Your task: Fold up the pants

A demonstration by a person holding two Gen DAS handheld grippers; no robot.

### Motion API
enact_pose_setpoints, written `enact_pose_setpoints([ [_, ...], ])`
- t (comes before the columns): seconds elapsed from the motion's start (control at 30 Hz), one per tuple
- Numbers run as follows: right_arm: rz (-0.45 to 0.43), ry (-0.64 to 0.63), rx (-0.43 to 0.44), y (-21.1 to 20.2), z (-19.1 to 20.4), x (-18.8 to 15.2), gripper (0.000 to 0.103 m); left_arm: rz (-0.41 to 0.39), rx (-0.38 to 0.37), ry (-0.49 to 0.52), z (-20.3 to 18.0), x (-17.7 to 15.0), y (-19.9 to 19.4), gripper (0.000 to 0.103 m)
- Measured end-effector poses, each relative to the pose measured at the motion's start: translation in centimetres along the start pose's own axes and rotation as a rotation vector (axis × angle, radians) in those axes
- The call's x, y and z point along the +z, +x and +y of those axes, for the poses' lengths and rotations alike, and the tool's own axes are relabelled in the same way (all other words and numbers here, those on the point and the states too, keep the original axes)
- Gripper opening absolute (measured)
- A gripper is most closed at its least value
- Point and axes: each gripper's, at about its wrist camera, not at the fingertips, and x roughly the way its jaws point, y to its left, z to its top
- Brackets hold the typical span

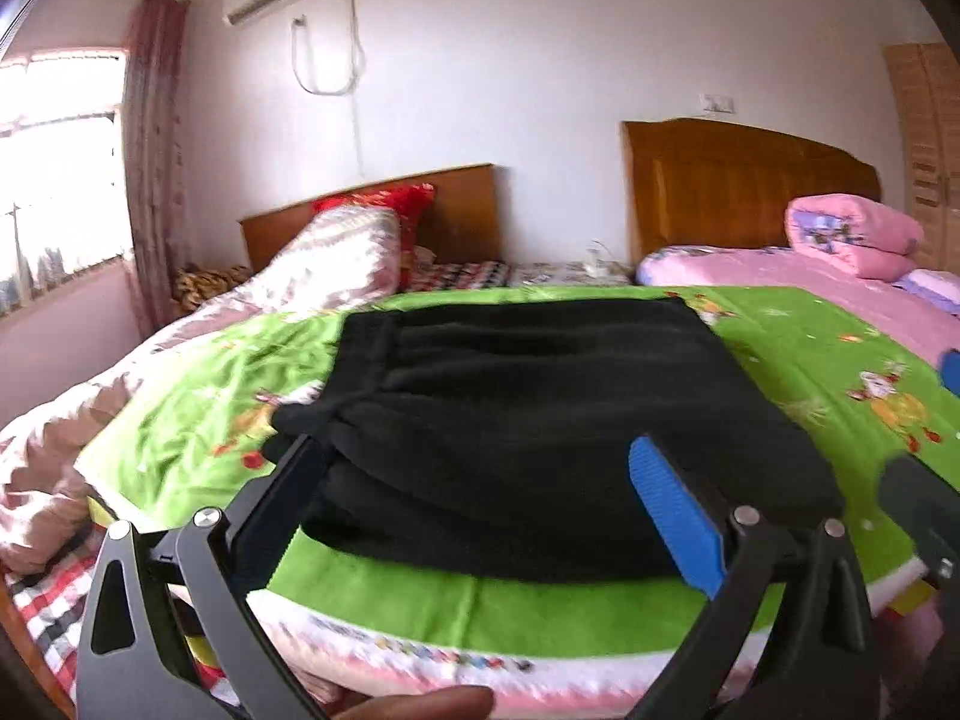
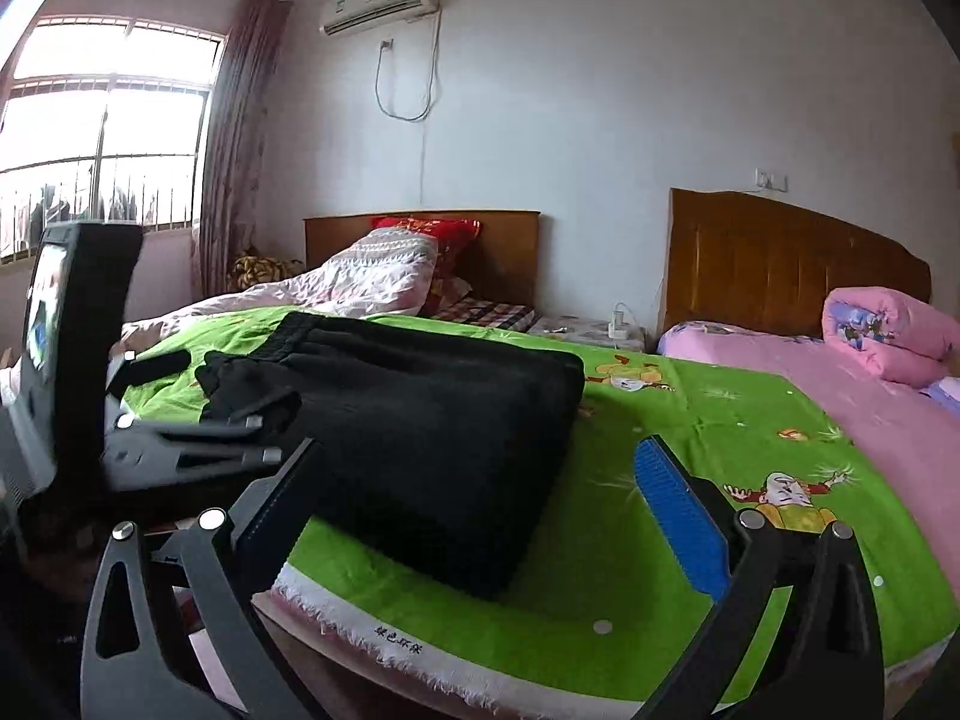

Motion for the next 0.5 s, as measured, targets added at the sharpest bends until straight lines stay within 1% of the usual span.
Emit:
enact_pose_setpoints([
  [0.13, 0.037, 0.013, 0.012, 0.8, -0.5, 0.5, 0.099, 0.032, -0.010, -0.022, 0.5, 0.0, 0.4, 0.102],
  [0.23, 0.044, 0.008, 0.013, 0.9, -0.4, 0.7, 0.099, 0.054, -0.009, -0.039, 1.3, -0.2, 0.8, 0.102],
  [0.5, 0.066, 0.004, 0.021, 1.6, -0.3, 0.5, 0.099, 0.060, -0.005, -0.060, 1.6, -0.5, 0.7, 0.102],
])
